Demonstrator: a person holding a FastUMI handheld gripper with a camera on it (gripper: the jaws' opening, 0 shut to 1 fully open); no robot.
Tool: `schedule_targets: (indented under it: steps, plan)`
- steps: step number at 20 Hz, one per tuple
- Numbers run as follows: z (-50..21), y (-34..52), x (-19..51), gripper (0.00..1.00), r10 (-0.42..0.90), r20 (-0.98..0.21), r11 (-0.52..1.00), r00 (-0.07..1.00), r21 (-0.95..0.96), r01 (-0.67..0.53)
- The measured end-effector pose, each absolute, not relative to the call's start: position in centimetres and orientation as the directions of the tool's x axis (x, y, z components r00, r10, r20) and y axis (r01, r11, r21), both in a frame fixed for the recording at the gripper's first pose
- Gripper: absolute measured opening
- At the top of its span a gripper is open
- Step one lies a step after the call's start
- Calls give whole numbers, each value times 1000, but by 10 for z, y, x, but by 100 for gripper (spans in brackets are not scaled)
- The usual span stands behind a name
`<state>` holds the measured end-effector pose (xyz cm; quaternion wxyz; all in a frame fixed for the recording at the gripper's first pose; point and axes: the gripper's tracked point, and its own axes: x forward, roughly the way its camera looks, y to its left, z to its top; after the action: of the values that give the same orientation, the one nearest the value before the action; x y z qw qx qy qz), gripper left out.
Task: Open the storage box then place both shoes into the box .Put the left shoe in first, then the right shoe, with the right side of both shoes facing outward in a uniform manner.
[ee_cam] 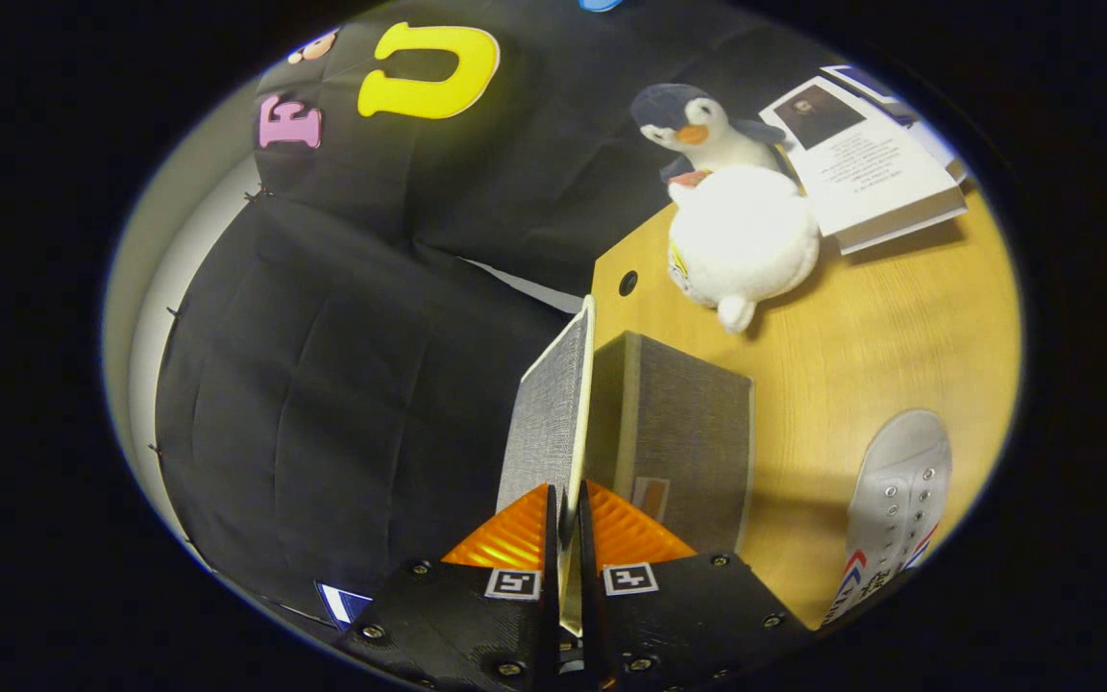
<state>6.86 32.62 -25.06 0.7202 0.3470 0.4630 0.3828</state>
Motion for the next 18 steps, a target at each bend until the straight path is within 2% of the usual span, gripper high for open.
schedule_targets:
  steps: [10,15,18]
  plan:
    - [-149,403,58,10,913,-308,395,267,830,-395]
    - [-128,483,42,13,930,-295,365,220,808,-462]
    - [-136,520,41,13,934,-299,357,197,815,-456]
